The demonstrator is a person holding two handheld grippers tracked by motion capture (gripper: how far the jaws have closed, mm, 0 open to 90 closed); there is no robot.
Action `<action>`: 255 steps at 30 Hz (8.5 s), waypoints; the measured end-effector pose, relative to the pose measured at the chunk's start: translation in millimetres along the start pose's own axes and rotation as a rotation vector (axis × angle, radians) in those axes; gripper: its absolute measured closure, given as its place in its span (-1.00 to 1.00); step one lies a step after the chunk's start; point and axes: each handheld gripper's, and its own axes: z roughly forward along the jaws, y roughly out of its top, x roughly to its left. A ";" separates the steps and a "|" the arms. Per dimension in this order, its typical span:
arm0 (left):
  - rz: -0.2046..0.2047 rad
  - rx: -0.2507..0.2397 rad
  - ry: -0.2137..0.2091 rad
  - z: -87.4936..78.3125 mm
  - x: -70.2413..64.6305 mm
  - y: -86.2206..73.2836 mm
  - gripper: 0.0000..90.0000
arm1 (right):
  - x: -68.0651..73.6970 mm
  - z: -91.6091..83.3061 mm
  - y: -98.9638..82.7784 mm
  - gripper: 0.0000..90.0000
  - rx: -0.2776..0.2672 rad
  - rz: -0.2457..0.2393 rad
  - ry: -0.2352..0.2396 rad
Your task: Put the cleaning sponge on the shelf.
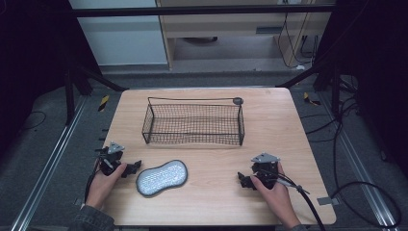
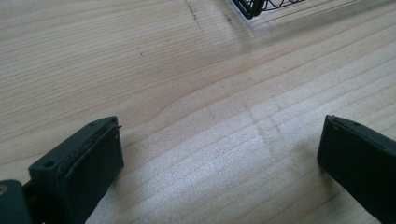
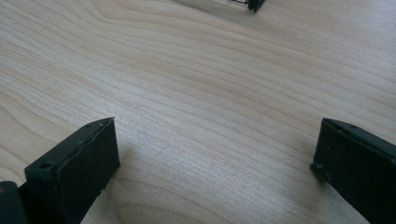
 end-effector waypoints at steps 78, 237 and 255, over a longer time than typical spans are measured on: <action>0.581 0.445 -0.340 -22.3 -120.1 73.6 -0.90 | -2.4 -2.2 -1.6 -0.99 0.006 -0.028 0.020; 0.790 0.206 -0.104 -48.3 -109.6 186.5 -0.63 | -0.7 -1.6 -1.8 -0.99 0.001 -0.026 0.019; 0.813 0.211 -0.061 -39.7 -97.9 218.8 -0.64 | -0.7 -1.4 -1.6 -0.99 -0.001 -0.026 0.022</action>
